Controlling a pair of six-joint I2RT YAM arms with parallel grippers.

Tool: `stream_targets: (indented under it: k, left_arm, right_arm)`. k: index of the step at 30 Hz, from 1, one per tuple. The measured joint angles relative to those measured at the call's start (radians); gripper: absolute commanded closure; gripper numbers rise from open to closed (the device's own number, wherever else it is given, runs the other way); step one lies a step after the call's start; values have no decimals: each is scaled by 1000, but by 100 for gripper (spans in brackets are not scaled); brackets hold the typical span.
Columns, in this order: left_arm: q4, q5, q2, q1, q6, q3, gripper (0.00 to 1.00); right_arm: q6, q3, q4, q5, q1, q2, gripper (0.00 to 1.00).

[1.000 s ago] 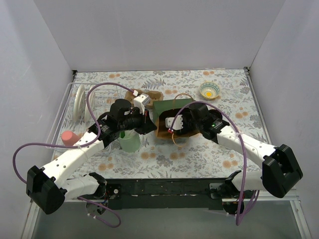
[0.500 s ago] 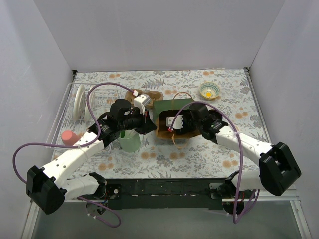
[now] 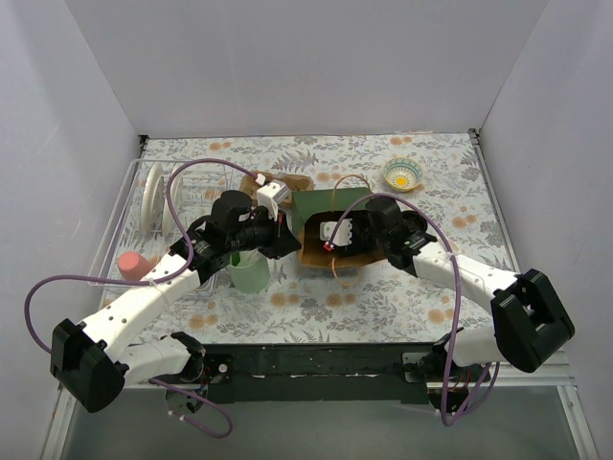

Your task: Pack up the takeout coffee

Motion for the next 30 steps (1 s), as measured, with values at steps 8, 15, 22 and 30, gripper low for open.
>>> stream_targets:
  k: [8,15,22,30]
  left_arm:
    - [0,0,0,0,0,0,100]
    - [0,0,0,0,-2,0,100]
    - [3,0,11,0,-2,0,100]
    - [14,0,11,0,-3,0,100]
  right_arm:
    - [-11,-30,48,-4,-3,11,83]
    - [-8,-61,102,-11,-5,0,82]
    - [-3,-84,147,-23,-19,-2,77]
    - [-1,-85,168,-26,-24,17,73]
